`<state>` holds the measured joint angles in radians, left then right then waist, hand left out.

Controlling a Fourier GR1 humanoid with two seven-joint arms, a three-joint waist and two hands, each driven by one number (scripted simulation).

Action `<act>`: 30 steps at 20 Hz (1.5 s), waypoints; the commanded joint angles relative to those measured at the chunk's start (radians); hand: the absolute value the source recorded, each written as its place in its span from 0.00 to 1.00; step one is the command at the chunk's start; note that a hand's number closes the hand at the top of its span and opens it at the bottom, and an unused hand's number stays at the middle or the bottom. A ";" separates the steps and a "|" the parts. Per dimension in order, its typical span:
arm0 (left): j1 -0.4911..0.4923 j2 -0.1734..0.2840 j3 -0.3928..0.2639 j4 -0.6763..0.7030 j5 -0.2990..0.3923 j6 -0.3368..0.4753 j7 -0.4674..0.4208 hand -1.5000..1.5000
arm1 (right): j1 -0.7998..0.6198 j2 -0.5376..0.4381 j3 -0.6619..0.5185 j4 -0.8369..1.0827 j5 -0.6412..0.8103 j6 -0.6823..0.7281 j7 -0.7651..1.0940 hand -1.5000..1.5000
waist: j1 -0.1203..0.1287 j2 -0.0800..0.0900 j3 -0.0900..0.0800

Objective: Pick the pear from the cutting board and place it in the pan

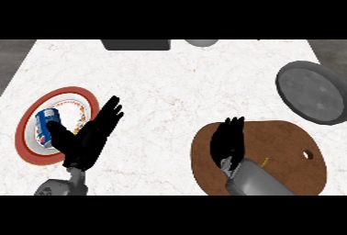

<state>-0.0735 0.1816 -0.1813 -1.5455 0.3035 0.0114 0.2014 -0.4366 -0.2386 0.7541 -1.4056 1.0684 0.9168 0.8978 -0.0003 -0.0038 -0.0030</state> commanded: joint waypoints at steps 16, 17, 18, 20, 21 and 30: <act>0.035 -0.028 0.039 -0.032 -0.028 0.004 0.007 0.50 | 0.166 -0.135 -0.058 -0.124 0.019 -0.420 -0.349 1.00 | -0.044 0.001 0.007; 0.057 -0.030 0.038 -0.036 -0.033 0.014 0.007 0.50 | 0.200 -0.151 -0.087 -0.187 -0.032 -0.456 -0.405 1.00 | -0.066 -0.005 0.009; 0.060 -0.029 0.046 -0.028 -0.027 0.011 0.002 0.50 | 0.206 -0.147 -0.144 -0.226 -0.086 -0.473 -0.437 1.00 | -0.074 -0.005 0.009; 0.085 -0.026 0.033 -0.045 -0.029 -0.004 -0.008 0.50 | 0.302 -0.229 -0.163 -0.261 -0.096 -0.577 -0.511 1.00 | -0.055 -0.004 0.007; 0.063 0.001 0.060 -0.063 -0.014 -0.004 0.031 0.50 | 0.359 -0.270 -0.171 -0.317 -0.098 -0.611 -0.528 1.00 | -0.061 -0.007 0.007; 0.084 -0.031 0.027 -0.071 -0.035 0.000 0.007 0.50 | 0.528 -0.328 -0.432 -0.583 -0.159 -1.039 -0.637 1.00 | -0.044 -0.007 0.005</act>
<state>-0.0107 0.1519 -0.1487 -1.5934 0.2704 0.0155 0.2173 0.0112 -0.5458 0.4296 -1.8805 0.9740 0.0176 0.3163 -0.0524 -0.0113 0.0008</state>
